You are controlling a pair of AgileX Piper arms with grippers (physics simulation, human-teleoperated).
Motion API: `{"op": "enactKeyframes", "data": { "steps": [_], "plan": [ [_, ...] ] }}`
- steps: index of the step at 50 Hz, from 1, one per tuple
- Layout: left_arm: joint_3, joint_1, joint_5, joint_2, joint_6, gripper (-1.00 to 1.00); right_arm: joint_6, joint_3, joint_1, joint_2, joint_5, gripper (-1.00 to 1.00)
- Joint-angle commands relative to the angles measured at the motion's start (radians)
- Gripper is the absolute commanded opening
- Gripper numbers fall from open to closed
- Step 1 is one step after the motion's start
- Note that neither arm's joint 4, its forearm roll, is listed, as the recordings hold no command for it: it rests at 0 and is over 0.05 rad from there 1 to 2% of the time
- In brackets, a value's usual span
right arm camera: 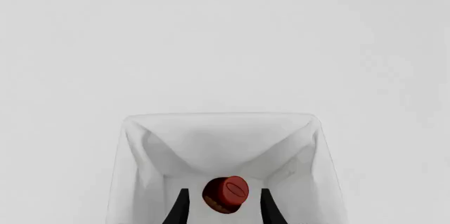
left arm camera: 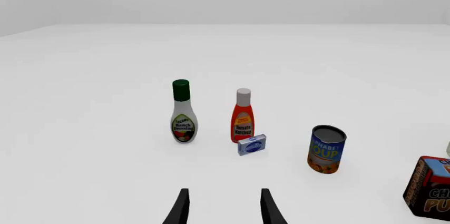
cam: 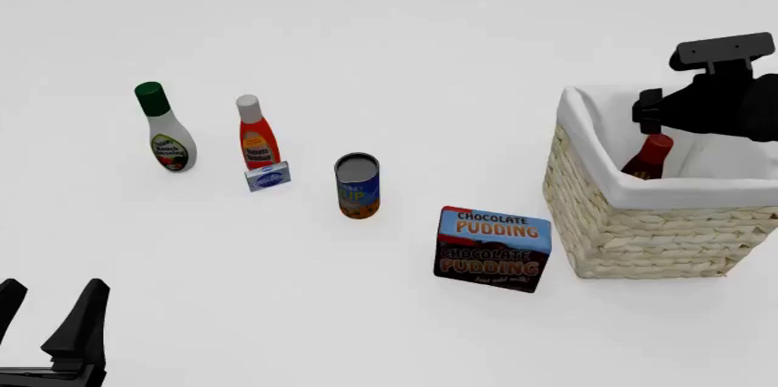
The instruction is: Pick the bbq sauce and place it in the basket.
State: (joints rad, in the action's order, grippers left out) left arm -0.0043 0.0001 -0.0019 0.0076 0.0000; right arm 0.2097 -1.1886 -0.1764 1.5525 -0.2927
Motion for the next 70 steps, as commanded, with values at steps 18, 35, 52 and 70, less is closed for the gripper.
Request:
{"op": "enactKeyframes", "data": {
  "steps": [18,35,52,70],
  "plan": [
    [0.000,0.000,0.000,0.000,0.000,1.00,0.006,-0.083,0.014,-0.121,-0.102,1.00],
    [0.000,0.000,0.000,0.000,0.000,1.00,0.003,-0.092,0.034,-0.208,-0.144,1.00],
    [0.000,0.000,0.000,0.000,0.000,1.00,-0.025,-0.131,0.047,-0.277,-0.172,1.00],
    [0.000,0.000,0.000,0.000,0.000,1.00,-0.048,-0.178,0.051,-0.329,-0.183,1.00]
  ]
}}
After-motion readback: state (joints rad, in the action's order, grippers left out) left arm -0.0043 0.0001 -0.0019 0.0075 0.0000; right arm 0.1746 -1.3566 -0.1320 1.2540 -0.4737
